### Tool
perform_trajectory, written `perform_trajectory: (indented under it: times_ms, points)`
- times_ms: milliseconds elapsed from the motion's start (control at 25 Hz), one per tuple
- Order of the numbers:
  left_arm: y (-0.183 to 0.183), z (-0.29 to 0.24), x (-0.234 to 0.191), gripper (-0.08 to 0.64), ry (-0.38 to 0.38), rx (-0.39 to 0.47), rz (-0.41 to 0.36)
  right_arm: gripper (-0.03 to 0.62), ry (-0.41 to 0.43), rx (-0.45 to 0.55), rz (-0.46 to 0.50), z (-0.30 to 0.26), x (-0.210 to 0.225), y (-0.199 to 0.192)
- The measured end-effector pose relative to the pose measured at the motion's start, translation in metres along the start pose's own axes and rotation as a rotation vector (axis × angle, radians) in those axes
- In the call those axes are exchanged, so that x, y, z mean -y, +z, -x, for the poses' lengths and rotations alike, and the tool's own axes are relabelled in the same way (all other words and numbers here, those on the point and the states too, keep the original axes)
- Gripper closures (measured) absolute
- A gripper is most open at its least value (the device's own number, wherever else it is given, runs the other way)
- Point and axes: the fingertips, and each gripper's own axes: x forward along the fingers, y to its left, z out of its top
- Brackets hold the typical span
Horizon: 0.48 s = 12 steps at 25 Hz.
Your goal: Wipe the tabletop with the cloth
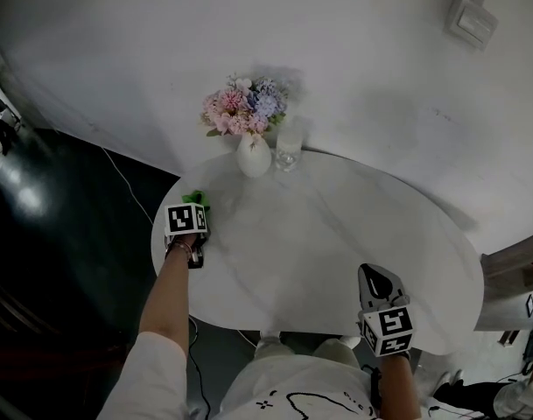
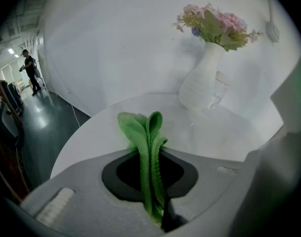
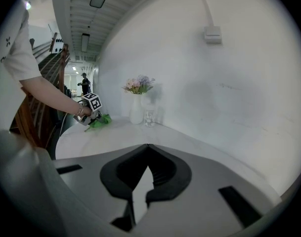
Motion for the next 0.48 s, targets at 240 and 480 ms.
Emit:
perform_trajectory:
  times_ms: [240,480]
  points:
    - [-0.003,0.0,0.013,0.511,0.004,-0.009,0.011,0.597,-0.013,-0.005,-0.004,0.015,0.014,-0.009]
    - [-0.005,-0.001,0.029,0.511,0.002,-0.003,0.029,0.597,-0.024,0.005,-0.036,0.028,0.029,-0.016]
